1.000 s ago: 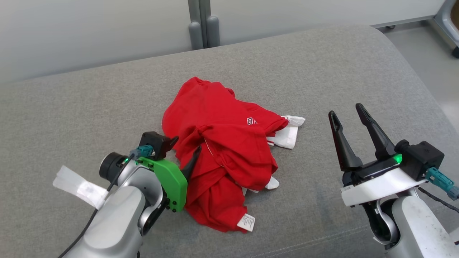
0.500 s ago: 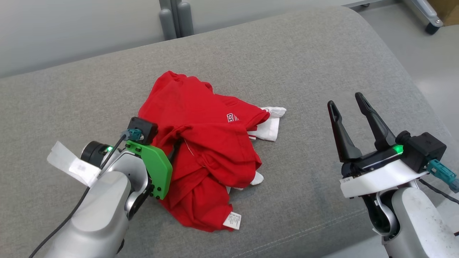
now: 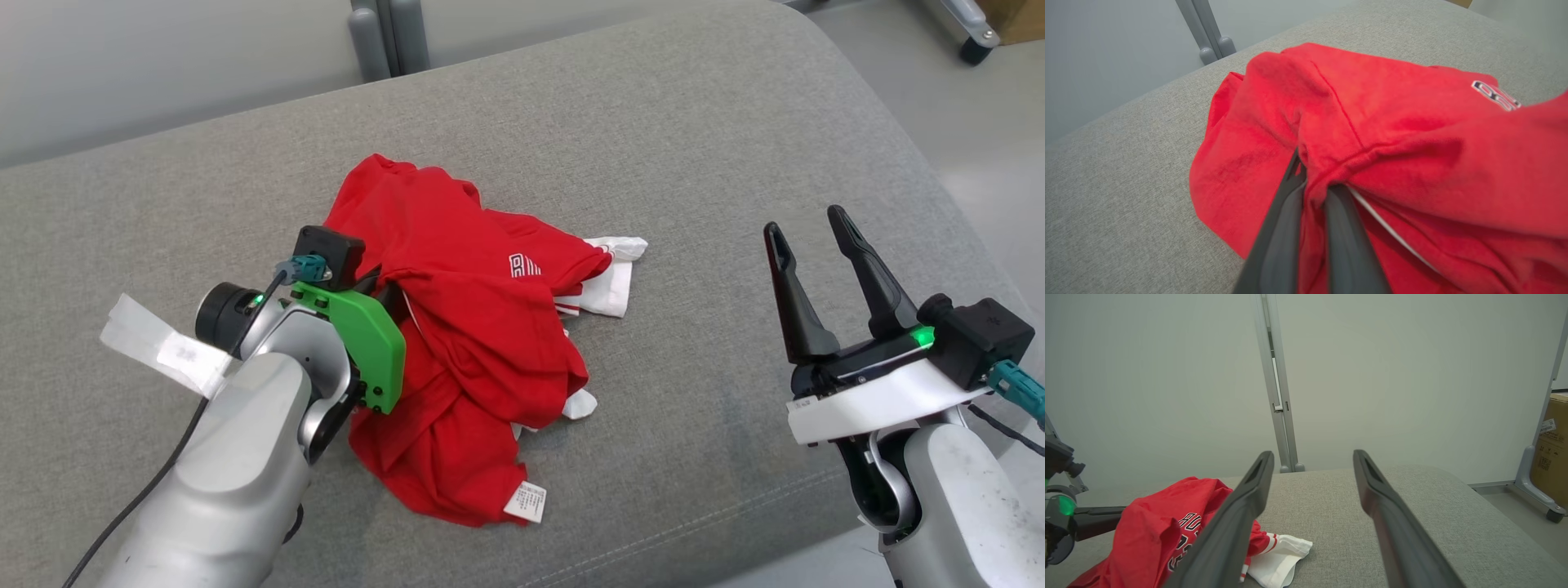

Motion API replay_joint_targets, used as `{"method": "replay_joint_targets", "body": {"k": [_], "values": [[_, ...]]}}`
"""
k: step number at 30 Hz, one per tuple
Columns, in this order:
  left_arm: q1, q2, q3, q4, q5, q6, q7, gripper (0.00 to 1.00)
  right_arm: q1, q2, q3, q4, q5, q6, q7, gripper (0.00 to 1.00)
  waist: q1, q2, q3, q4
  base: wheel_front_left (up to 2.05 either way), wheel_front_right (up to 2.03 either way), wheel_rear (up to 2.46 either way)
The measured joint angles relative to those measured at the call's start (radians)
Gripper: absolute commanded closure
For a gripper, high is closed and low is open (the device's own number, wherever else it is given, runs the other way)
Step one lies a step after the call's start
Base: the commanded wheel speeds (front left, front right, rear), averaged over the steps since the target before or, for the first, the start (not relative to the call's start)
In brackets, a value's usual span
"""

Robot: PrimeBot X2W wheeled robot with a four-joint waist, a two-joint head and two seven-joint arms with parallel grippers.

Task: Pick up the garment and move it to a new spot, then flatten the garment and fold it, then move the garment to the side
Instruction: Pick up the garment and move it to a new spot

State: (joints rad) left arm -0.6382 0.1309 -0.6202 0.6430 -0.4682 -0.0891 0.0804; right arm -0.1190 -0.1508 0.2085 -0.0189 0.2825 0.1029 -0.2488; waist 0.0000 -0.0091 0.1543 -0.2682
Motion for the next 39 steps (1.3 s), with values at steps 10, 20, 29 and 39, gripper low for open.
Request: {"method": "replay_joint_targets", "body": {"k": [10, 20, 29, 39], "values": [[-0.011, -0.056, 0.07, -0.016, -0.09, -0.009, -0.084, 1.0, 0.001, -0.001, -0.01, 0.005, 0.0, -0.001, 0.0, 0.0, 0.0, 0.0, -0.014, 0.043, 0.0, 0.0, 0.0], [-0.111, -0.035, 0.218, -0.107, -0.143, 0.022, -0.188, 1.0, 0.005, -0.007, -0.016, 0.01, 0.0, -0.008, -0.001, 0.0, 0.0, 0.0, -0.035, 0.108, 0.0, 0.0, 0.0], [-0.109, 0.113, 0.369, -0.102, -0.171, 0.103, -0.228, 1.0, 0.03, -0.008, -0.015, 0.018, 0.0, -0.008, -0.001, 0.0, 0.0, 0.0, -0.067, 0.167, 0.0, 0.0, 0.0], [0.015, 0.261, 0.529, 0.031, -0.245, 0.17, -0.22, 1.0, 0.048, -0.017, -0.009, 0.003, 0.0, -0.008, -0.001, 0.0, 0.0, 0.0, -0.067, 0.205, 0.0, 0.0, 0.0]]}}
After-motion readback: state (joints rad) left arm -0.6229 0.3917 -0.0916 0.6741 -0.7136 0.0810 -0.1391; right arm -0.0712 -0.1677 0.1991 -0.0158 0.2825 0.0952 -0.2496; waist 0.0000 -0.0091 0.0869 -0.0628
